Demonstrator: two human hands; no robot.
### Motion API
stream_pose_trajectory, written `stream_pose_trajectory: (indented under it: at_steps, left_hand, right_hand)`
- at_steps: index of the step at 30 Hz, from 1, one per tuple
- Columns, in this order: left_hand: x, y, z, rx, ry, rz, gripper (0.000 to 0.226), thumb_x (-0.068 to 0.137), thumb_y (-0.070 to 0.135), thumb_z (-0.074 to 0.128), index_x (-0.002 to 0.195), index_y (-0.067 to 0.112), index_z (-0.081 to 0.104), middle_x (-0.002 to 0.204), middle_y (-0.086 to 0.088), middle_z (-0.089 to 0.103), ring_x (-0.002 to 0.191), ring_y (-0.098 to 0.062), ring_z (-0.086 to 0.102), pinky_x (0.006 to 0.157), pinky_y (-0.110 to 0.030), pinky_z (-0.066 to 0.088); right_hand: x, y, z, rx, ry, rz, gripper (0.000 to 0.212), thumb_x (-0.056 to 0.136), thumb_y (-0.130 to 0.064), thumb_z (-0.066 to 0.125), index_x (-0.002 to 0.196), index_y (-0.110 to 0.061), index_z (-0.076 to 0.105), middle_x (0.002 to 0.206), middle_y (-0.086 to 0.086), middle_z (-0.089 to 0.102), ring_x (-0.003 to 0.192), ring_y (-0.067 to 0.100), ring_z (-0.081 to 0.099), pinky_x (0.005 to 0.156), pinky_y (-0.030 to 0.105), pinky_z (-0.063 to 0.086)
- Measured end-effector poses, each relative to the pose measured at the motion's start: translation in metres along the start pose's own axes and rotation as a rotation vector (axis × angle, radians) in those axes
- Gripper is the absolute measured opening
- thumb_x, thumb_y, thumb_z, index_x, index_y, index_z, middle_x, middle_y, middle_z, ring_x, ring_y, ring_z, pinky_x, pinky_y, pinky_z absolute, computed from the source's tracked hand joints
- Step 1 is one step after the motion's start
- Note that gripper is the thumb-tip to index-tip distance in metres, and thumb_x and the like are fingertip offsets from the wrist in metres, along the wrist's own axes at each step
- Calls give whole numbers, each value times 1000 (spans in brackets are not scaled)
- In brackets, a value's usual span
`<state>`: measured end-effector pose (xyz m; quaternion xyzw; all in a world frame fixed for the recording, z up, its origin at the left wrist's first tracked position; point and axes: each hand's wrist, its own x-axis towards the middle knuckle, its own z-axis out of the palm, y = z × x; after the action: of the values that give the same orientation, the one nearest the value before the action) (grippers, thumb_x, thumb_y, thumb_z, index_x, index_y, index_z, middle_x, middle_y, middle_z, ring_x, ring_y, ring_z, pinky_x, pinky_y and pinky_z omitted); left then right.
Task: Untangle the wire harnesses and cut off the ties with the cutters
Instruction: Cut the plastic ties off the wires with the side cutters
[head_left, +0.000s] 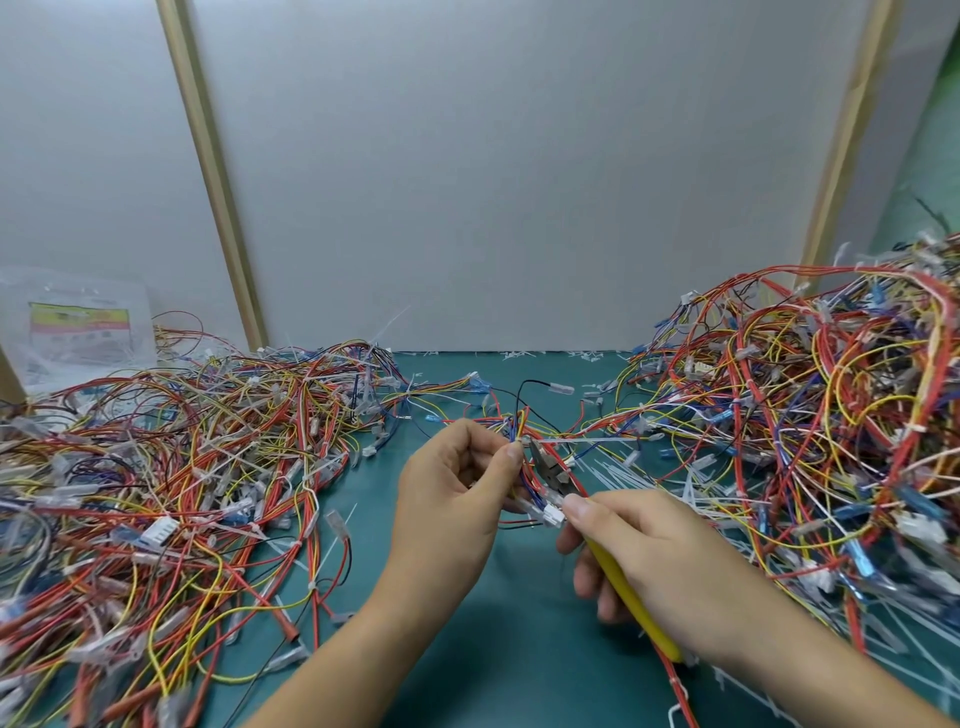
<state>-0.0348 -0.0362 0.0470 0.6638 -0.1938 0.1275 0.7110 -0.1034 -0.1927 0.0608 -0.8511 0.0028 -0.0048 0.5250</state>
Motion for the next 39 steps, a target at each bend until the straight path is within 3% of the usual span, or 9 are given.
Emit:
stream_pose_trajectory:
  at_steps: [4,8,12,15,39]
  left_hand:
    - [-1,0,0,24,1,14,16,93,2,64,78,-2,60,62,-7,64,55,-15,62,56,-29,56]
    - [-2,0,1,67,-2,36,16,92,5,66,78,-1,61,66,-18,65,57,-19,63,60,-38,55]
    - [-2,-1,1,63,8,32,16,92,4,66,78,-2,61,69,-20,64,57,-17,63,58,-30,55]
    - [-2,-2,1,63,1,27,16,92,5,66,78,-2,61,68,-19,65,58,-19,63,60,-36,55]
    - [2,1,-3,-77,-90,-68,18,91,3,66,73,4,61,58,-3,63,53,-17,60,53,-24,53]
  right_hand:
    - [0,0,0,-21,5,-2,42,97,-51,47,80,-19,68,69,4,72,53,16,63,58,34,50]
    - [0,0,0,-34,11,-6,44,96,-51,47,80,-17,67,67,5,71,52,16,62,54,31,48]
    - [1,-1,1,-31,15,-1,43,99,-48,47,80,-15,67,67,5,71,51,17,62,51,27,46]
    - [0,-1,0,-29,13,0,43,99,-47,47,80,-14,67,67,7,70,51,17,62,51,27,46]
    - [2,3,-2,-44,12,0,44,98,-49,49,79,-14,67,58,2,64,46,19,59,48,29,48]
